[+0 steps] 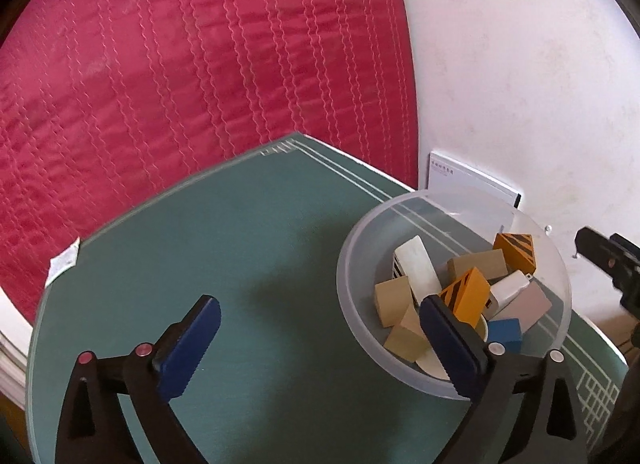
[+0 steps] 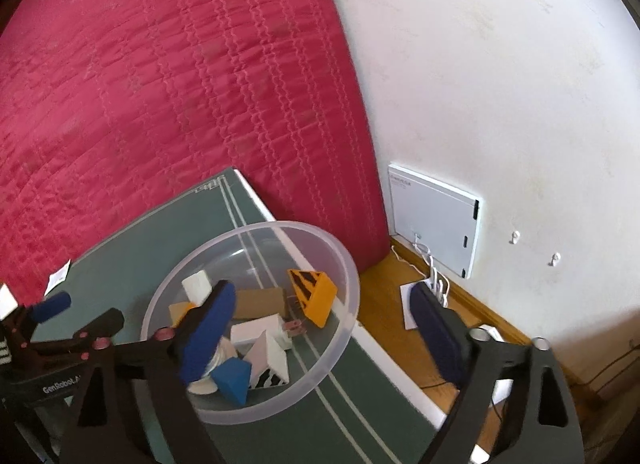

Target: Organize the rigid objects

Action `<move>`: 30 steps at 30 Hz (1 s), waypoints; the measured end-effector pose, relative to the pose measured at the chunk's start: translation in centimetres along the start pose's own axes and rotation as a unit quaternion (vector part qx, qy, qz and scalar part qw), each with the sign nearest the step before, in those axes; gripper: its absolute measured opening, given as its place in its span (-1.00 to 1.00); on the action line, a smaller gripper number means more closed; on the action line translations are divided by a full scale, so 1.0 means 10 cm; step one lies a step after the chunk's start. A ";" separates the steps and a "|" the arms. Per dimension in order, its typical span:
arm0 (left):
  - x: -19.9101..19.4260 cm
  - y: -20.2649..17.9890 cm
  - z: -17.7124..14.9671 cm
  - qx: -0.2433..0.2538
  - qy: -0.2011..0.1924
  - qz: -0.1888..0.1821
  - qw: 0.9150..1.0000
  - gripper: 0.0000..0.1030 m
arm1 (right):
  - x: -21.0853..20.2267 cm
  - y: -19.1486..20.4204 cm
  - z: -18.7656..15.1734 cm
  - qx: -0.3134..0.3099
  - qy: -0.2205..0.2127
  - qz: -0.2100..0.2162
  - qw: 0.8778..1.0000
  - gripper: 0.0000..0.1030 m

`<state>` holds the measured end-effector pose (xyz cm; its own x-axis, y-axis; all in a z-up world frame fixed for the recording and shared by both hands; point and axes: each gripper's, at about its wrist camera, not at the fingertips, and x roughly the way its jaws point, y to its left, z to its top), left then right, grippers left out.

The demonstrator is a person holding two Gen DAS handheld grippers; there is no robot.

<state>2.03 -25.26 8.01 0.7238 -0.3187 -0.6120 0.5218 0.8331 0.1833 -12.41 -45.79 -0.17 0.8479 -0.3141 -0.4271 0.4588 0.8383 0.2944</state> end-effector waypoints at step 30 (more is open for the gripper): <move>-0.15 -0.18 -0.12 0.053 -0.020 0.062 0.996 0.99 | -0.12 0.37 -0.35 -0.134 0.032 0.006 0.990 1.00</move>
<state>-0.59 -25.74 7.68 0.8021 -0.2363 -0.5484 0.4703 0.8159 0.3363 -12.60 -40.74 -1.55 0.8302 -0.2820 -0.4809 0.3549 0.9326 0.0658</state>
